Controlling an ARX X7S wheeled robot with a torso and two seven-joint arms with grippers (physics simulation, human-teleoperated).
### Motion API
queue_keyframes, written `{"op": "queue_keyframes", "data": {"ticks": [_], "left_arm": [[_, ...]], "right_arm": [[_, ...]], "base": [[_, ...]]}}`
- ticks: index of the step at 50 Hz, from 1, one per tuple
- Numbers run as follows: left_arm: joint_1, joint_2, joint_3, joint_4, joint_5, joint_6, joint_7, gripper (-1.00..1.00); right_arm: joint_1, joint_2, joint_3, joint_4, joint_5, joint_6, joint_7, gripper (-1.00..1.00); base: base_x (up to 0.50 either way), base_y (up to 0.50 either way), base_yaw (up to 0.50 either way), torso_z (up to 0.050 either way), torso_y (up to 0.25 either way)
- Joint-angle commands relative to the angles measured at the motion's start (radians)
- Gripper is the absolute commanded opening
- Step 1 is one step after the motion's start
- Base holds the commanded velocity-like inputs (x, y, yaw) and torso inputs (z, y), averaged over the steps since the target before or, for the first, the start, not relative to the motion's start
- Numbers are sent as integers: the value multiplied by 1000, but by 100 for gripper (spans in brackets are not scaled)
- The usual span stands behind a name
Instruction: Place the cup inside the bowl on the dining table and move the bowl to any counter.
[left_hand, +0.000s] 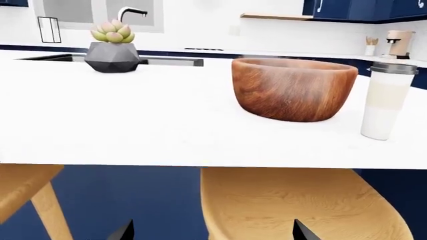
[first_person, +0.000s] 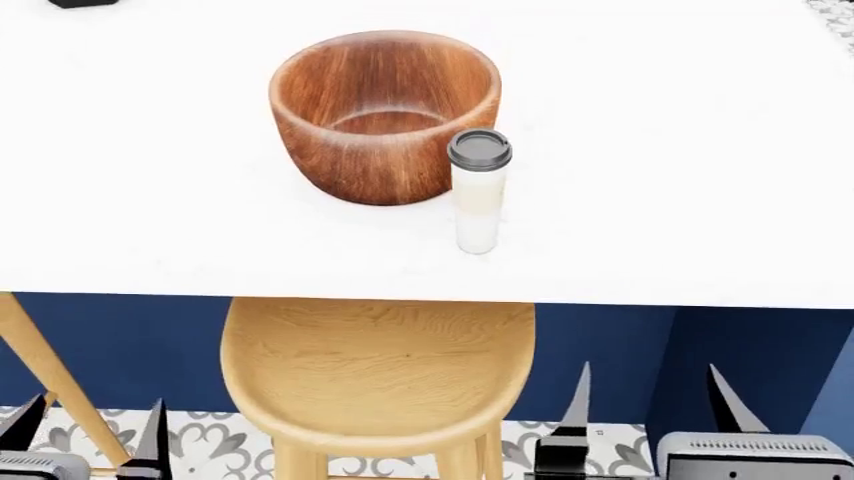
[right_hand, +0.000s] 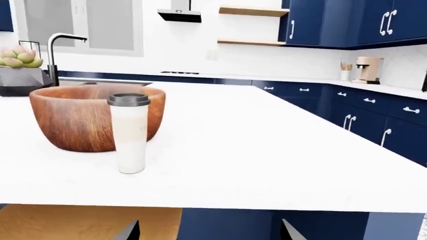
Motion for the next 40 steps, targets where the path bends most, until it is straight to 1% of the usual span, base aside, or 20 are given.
{"op": "queue_keyframes", "data": {"ticks": [1, 19, 21, 22, 23, 24, 25, 26, 27, 34, 37, 40], "left_arm": [[-5, 165, -155, 46, 191, -134, 189, 100], [2, 147, -144, 56, 167, -136, 174, 100], [-13, 150, -159, 87, 137, -201, 165, 100], [-34, 157, -189, 122, 58, -344, 165, 100], [-28, 123, -125, 151, 130, -294, 166, 100], [-66, 134, -152, 182, 101, -372, 143, 100], [-88, 128, -154, 198, 101, -424, 127, 100], [-119, 121, -145, 217, 112, -518, 95, 100], [-147, 109, -139, 251, 103, -533, 106, 100], [-291, 70, -225, 391, -5, -783, 116, 100], [-359, 42, -234, 434, -19, -837, 115, 100], [-441, 35, -243, 480, -50, -922, 110, 100]], "right_arm": [[1, -157, 150, -37, -165, 81, -186, 100], [1, -142, 136, -43, -155, 82, -170, 100], [13, -142, 141, -73, -144, 111, -166, 100], [32, -128, 137, -110, -157, 158, -157, 100], [53, -113, 142, -155, -150, 200, -161, 100], [78, -97, 155, -195, -146, 250, -158, 100], [86, -94, 165, -208, -136, 276, -159, 100], [112, -74, 178, -230, -118, 327, -172, 100], [136, -59, 198, -238, -101, 361, -179, 100], [261, 6, 228, -327, -49, 553, -198, 100], [315, 50, 246, -352, -31, 629, -212, 100], [379, 88, 261, -370, -8, 703, -230, 100]], "base": [[0, 0, 0, 0, 0], [0, 0, 0, 0, 0], [0, 0, 0, 0, 0], [0, 0, 0, 0, 0], [0, 0, 0, 0, 0], [0, 0, 0, 0, 0], [0, 0, 0, 0, 0], [0, 0, 0, 0, 0], [0, 0, 0, 0, 0], [0, 0, 0, 0, 0], [0, 0, 0, 0, 0], [0, 0, 0, 0, 0]]}}
